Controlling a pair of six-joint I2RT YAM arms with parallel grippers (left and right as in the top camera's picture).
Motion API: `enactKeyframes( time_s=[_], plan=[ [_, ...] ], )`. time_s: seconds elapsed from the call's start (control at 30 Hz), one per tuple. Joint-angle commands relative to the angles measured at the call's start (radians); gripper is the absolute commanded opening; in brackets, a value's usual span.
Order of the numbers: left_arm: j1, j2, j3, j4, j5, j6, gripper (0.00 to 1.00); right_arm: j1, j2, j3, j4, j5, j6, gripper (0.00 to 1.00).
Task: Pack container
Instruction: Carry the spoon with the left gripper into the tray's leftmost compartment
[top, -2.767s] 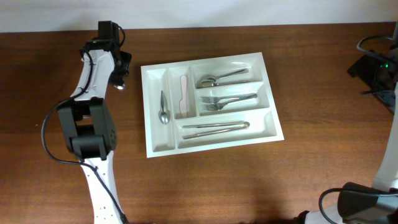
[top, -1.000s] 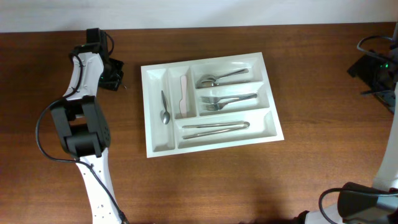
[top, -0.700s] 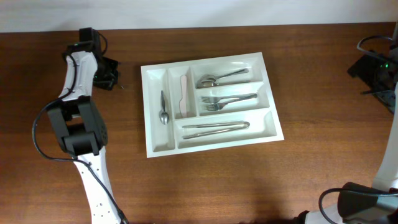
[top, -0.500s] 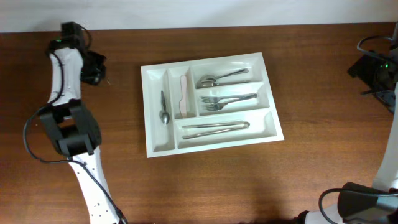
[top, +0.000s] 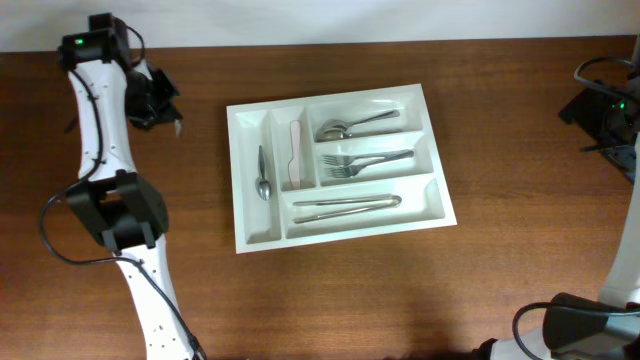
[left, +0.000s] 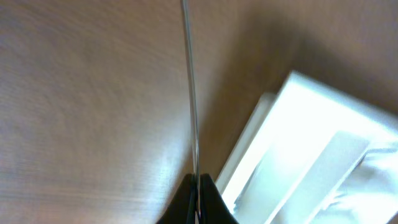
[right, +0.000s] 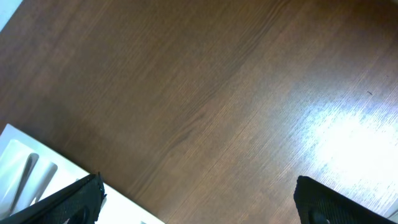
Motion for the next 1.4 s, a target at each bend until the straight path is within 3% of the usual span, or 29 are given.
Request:
enactKeyframes(
  time_s=[0.0,0.23,0.4,0.57,0.87,1.23,1.37],
  plan=[
    [-0.060,-0.003,0.018,-0.095,0.030,0.313,0.02,-0.002,0.002,0.004,0.000,0.003,-0.005,0.99],
    [-0.190,-0.021,0.018,-0.095,0.012,0.437,0.02,-0.002,0.002,0.004,0.000,0.002,-0.005,0.99],
    [-0.302,-0.021,0.016,-0.095,-0.192,0.445,0.02,-0.002,0.002,0.004,0.001,0.003,-0.005,0.99],
    [-0.349,-0.021,0.014,-0.095,-0.292,0.356,0.02,-0.002,0.002,0.004,0.001,0.003,-0.005,0.99],
    [-0.351,-0.034,0.008,-0.095,-0.282,0.235,0.02,-0.002,0.002,0.004,0.001,0.003,-0.005,0.99],
    [-0.351,-0.292,0.019,-0.083,-0.317,0.168,0.02,-0.002,0.002,0.004,0.001,0.003,-0.005,0.99],
    [-0.351,-0.302,0.015,-0.084,-0.341,0.047,0.02,-0.002,0.002,0.004,0.001,0.003,-0.005,0.99]
  ],
)
